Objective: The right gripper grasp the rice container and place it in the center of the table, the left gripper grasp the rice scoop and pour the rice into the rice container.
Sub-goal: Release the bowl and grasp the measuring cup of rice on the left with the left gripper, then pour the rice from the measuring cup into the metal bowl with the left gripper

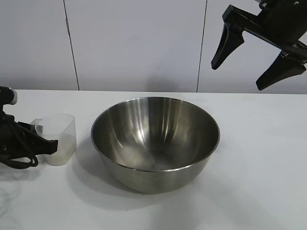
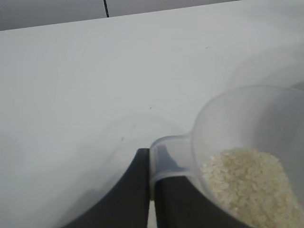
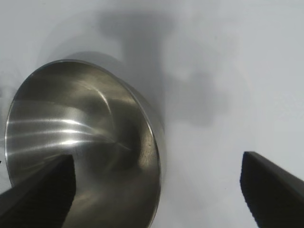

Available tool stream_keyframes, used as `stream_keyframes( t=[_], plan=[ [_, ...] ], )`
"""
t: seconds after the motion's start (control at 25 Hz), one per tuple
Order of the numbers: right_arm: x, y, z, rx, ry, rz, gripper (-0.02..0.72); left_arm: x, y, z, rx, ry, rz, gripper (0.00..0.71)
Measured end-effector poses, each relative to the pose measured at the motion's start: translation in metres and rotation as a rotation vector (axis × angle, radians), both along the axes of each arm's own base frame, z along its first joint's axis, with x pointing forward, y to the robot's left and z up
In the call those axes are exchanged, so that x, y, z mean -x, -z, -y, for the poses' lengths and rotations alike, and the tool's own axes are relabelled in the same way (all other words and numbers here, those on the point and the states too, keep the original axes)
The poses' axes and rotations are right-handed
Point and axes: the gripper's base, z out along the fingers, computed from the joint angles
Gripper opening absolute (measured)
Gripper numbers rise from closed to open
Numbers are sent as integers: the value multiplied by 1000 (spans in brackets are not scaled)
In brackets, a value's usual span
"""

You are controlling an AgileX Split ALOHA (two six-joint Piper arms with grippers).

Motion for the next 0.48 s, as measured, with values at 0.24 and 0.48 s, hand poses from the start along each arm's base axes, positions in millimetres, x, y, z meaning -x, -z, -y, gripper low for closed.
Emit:
stream_keyframes(
  t=[0.24,0.48],
  plan=[
    [0,0,0,0,0,1,652,-3,-28,2,2,22,94,8],
    [0,0,0,0,1,3,652,-4,-65,8,-38,98,217,8]
  ],
)
